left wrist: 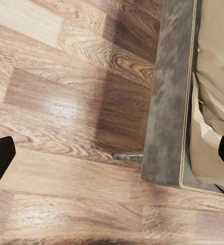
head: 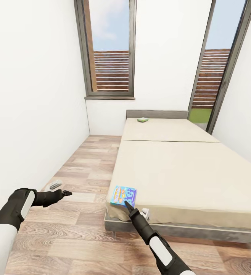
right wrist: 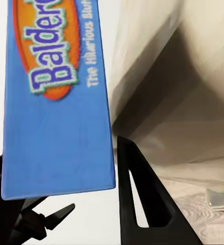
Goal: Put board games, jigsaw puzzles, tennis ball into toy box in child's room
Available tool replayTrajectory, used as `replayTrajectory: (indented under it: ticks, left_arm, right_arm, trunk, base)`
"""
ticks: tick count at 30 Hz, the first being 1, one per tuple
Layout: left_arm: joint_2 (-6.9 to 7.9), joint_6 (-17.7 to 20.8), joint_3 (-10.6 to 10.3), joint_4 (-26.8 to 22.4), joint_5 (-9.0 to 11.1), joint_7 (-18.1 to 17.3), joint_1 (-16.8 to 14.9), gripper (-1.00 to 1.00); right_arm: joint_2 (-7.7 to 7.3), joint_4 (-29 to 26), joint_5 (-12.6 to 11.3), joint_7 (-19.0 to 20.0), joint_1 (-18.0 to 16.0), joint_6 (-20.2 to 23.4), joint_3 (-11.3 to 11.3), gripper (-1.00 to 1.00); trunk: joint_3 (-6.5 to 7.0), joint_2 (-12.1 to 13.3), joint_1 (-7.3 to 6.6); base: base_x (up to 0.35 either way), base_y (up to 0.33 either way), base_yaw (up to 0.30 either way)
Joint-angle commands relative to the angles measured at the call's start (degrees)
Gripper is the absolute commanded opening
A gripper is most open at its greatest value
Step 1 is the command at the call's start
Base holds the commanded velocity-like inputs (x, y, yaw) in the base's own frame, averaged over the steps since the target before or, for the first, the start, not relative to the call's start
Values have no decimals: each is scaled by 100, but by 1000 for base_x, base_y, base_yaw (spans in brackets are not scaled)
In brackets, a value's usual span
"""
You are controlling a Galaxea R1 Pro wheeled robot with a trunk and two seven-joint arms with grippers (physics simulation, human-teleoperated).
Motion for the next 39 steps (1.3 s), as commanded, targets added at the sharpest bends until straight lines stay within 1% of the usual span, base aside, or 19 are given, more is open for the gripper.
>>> replayTrajectory:
  ticks: [1, 13, 18, 19, 22, 39]
  left_arm:
    - [0, 45, 11, -3, 41, 13, -3, 100]
    - [0, 45, 18, -3, 46, -8, -4, 100]
    - [0, 45, 20, -3, 50, -13, -3, 100]
    - [0, 45, 12, -3, 47, -7, -3, 100]
    - [0, 45, 11, -3, 46, -5, -4, 100]
    - [0, 45, 3, -3, 46, 19, -2, 100]
  right_arm:
    - [0, 6, -51, 14, -3, 29, 8, -100]
    - [0, 6, -51, 13, -3, 29, 8, -100]
    - [0, 6, -51, 14, -3, 29, 8, -100]
    - [0, 6, -64, -138, -3, 78, 17, -100]
    - [0, 6, -66, -255, -3, 81, 17, -100]
    - [0, -5, -60, -303, -3, 83, 22, -100]
  trunk:
    - [-6, -2, -1]
    - [-6, -2, -1]
    - [84, 198, -111]
    - [102, 238, -133]
    - [156, 359, -199]
    - [461, 1041, -572]
  base:
    - [0, 0, 0]
    - [0, 0, 0]
    - [0, 0, 0]
    - [0, 0, 0]
    - [0, 0, 0]
    - [0, 0, 0]
